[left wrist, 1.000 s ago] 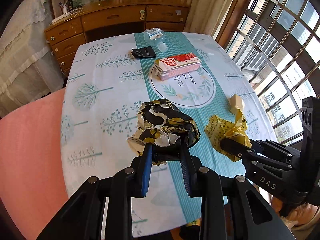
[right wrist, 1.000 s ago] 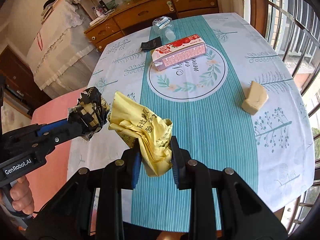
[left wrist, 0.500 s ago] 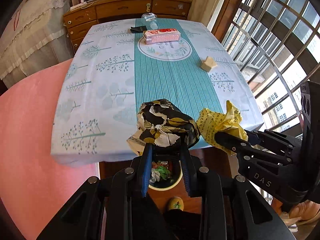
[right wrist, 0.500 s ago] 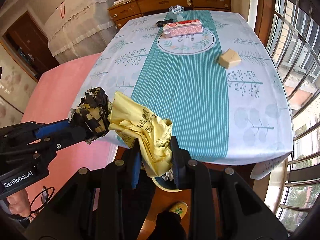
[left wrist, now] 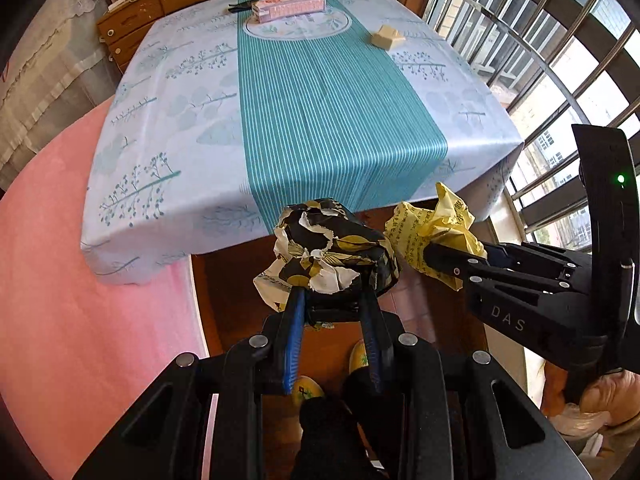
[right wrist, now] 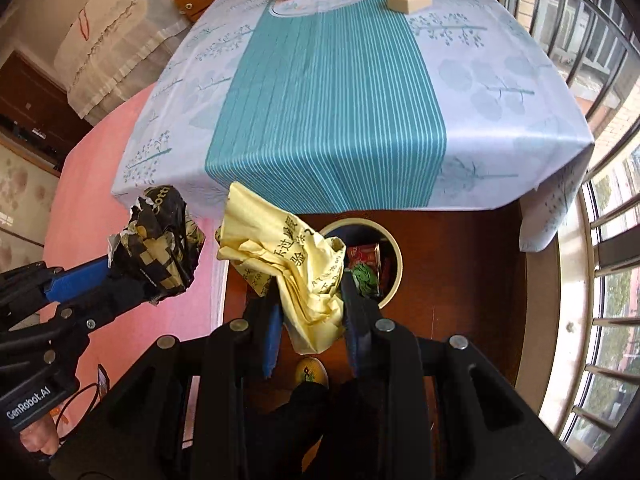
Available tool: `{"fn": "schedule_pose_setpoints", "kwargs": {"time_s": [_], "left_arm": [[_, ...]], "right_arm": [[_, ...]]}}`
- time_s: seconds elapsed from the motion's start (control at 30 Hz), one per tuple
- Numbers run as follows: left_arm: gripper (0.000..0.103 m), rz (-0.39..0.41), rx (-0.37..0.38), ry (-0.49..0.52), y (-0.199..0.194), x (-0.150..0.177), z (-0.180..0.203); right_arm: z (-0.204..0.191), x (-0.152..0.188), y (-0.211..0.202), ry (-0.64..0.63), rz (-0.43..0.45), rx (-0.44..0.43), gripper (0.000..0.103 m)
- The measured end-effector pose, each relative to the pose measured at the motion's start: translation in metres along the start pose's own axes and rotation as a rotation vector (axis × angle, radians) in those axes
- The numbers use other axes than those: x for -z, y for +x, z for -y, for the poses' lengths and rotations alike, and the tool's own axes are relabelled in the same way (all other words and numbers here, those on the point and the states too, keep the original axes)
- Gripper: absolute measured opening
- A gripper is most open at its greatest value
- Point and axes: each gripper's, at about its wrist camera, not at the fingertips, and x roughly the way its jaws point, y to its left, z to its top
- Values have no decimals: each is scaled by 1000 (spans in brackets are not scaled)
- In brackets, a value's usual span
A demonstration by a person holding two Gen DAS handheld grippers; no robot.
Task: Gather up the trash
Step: 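Carry both wrappers down over the trash bin with both tools, then open both tools to drop the wrappers into the bin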
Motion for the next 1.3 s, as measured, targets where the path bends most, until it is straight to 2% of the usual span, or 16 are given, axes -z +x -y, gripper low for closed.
{"fn": "schedule_pose_setpoints", "kwargs": {"time_s": [0.13,0.4,0.6,0.77,0.87,0.93,0.97,1.0,1.03,1.1,1.17,1.3], "left_arm": [[26,-41,20,9,44,18,-4],[26,-124,34,-11,171,45,-23],[26,-151,51,-73,260,49,-45],[27,-151,51,-88,314,44,-56],[35,-134,56,-89,334,40,-60],[46,-120,69,-94,343,38,-64],[52,-120,82,-97,348,38,-66],[63,-121,90,-102,353,37,-66],[69,-118,91,-106,356,36,-68],[69,-116,81,-107,363,37,-71],[69,-133,81,-116,369,37,-75],[69,-162,62,-146,379,37,-86]], "right_arm": [[16,18,45,85,-33,20,23],[46,50,153,222,-85,14,23],[69,61,226,271,-97,19,23],[88,58,271,306,-88,21,23],[97,54,291,316,-86,18,24],[101,52,301,323,-81,12,24],[104,51,306,327,-82,9,26],[107,50,311,331,-87,7,27],[110,50,316,336,-92,6,30],[114,49,325,344,-103,11,39],[116,48,334,345,-105,3,57],[115,47,341,339,-100,14,61]]}}
